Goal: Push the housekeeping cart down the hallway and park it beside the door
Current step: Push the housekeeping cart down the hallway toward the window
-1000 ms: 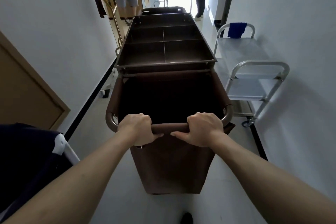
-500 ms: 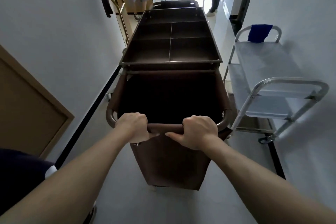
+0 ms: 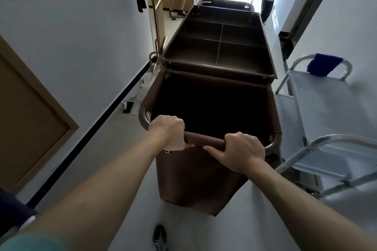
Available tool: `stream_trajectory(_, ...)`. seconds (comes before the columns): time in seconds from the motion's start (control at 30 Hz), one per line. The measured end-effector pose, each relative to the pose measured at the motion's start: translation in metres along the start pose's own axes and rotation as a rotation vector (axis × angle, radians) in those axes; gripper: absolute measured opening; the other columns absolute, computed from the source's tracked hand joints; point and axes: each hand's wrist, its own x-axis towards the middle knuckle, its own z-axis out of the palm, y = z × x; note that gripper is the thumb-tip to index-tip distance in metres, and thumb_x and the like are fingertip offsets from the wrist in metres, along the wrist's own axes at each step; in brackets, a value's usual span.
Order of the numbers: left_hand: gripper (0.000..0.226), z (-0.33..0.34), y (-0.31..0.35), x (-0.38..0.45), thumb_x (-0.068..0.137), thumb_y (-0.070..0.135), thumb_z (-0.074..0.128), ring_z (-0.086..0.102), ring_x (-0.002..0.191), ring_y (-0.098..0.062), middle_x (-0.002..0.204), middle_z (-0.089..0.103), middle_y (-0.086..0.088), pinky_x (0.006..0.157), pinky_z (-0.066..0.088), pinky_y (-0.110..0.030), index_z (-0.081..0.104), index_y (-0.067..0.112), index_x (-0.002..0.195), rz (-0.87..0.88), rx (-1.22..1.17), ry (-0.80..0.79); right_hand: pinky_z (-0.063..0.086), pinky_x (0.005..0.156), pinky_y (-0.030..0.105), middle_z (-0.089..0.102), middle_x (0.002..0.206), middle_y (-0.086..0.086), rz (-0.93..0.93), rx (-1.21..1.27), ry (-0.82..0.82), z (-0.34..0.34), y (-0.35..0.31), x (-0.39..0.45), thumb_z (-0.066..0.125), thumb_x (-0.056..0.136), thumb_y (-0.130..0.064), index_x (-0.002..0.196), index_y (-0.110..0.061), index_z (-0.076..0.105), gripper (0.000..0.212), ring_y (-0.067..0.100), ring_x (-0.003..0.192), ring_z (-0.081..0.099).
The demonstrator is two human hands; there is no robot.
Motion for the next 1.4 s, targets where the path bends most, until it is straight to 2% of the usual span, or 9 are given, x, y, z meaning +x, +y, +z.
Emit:
stream_trajectory(0.17,0.052,-0.005,-0.025,0.064,0.073,0.081,0.053,0.054,0.055,-0.012,0.062,0.055,0.010,0.055,0.053,-0.031,0.052,0.029,0.067,0.039,-0.018,-0.058,0.037,0.041,0.020,0.047,0.051,-0.016,0.035,-0.026,-0.006,0.014,0.017,0.063,0.024,0.071,-0.098,0.061,-0.032,0.046,0.070,0.001,0.042,0.047)
stream_trajectory(0.23,0.051,-0.007,-0.034,0.089,0.074,0.079,0.054,0.052,0.055,-0.012,0.063,0.055,0.009,0.051,0.048,-0.029,0.053,0.028,0.068,0.058,-0.046,-0.054,0.033,0.039,0.019,0.043,0.047,-0.016,0.040,-0.041,0.017,0.020,0.024,0.088,0.021,0.070,-0.100,0.057,-0.033,0.040,0.071,-0.001,0.039,0.043)
stream_trajectory(0.33,0.050,-0.008,-0.048,0.124,0.075,0.076,0.055,0.045,0.052,-0.009,0.062,0.052,0.009,0.045,0.031,-0.026,0.049,0.028,0.065,0.102,-0.081,-0.026,0.022,0.036,0.015,0.036,0.042,-0.019,0.054,-0.058,0.073,0.027,0.032,0.124,0.016,0.072,-0.100,0.053,-0.035,0.033,0.070,-0.004,0.034,0.037)
stream_trajectory(0.5,0.053,-0.002,-0.083,0.191,0.075,0.074,0.058,0.039,0.048,-0.007,0.057,0.045,0.011,0.044,0.025,-0.024,0.035,0.029,0.058,0.155,-0.092,0.047,0.018,0.038,0.015,0.036,0.042,-0.019,0.055,-0.082,0.103,0.043,0.043,0.191,0.016,0.074,-0.099,0.053,-0.035,0.033,0.069,-0.005,0.035,0.035)
stream_trajectory(0.83,0.051,-0.010,-0.136,0.318,0.073,0.078,0.057,0.050,0.055,-0.014,0.063,0.052,0.010,0.052,0.043,-0.030,0.057,0.027,0.070,0.145,-0.065,0.025,0.028,0.038,0.021,0.043,0.046,-0.016,0.079,-0.096,0.073,0.072,0.071,0.319,0.022,0.072,-0.100,0.053,-0.031,0.041,0.074,0.002,0.038,0.043)
stream_trajectory(0.93,0.052,-0.012,-0.154,0.362,0.073,0.079,0.057,0.050,0.055,-0.013,0.064,0.054,0.010,0.053,0.044,-0.030,0.057,0.027,0.070,0.143,-0.054,0.033,0.026,0.040,0.020,0.043,0.046,-0.016,0.093,-0.096,0.086,0.081,0.081,0.363,0.026,0.073,-0.100,0.052,-0.031,0.039,0.073,0.002,0.037,0.041)
stream_trajectory(1.13,0.052,-0.017,-0.188,0.456,0.071,0.082,0.055,0.046,0.053,-0.006,0.062,0.052,0.013,0.047,0.033,-0.027,0.046,0.032,0.061,0.145,-0.035,0.024,0.033,0.039,0.021,0.042,0.044,-0.017,0.127,-0.073,0.084,0.100,0.105,0.455,0.028,0.073,-0.098,0.051,-0.028,0.046,0.075,0.003,0.036,0.042)
stream_trajectory(1.27,0.054,-0.020,-0.210,0.522,0.068,0.085,0.052,0.044,0.053,-0.004,0.064,0.051,0.013,0.047,0.029,-0.026,0.046,0.032,0.061,0.133,-0.022,-0.013,0.030,0.041,0.022,0.041,0.046,-0.017,0.134,-0.053,0.059,0.108,0.121,0.517,0.030,0.073,-0.097,0.052,-0.029,0.041,0.072,0.005,0.038,0.042)
stream_trajectory(1.4,0.055,-0.024,-0.226,0.587,0.068,0.087,0.052,0.045,0.055,-0.005,0.065,0.051,0.014,0.051,0.036,-0.029,0.045,0.033,0.062,0.085,-0.018,-0.017,0.027,0.042,0.021,0.043,0.047,-0.016,0.135,-0.012,0.047,0.114,0.143,0.577,0.031,0.073,-0.096,0.052,-0.028,0.040,0.072,0.004,0.039,0.040)
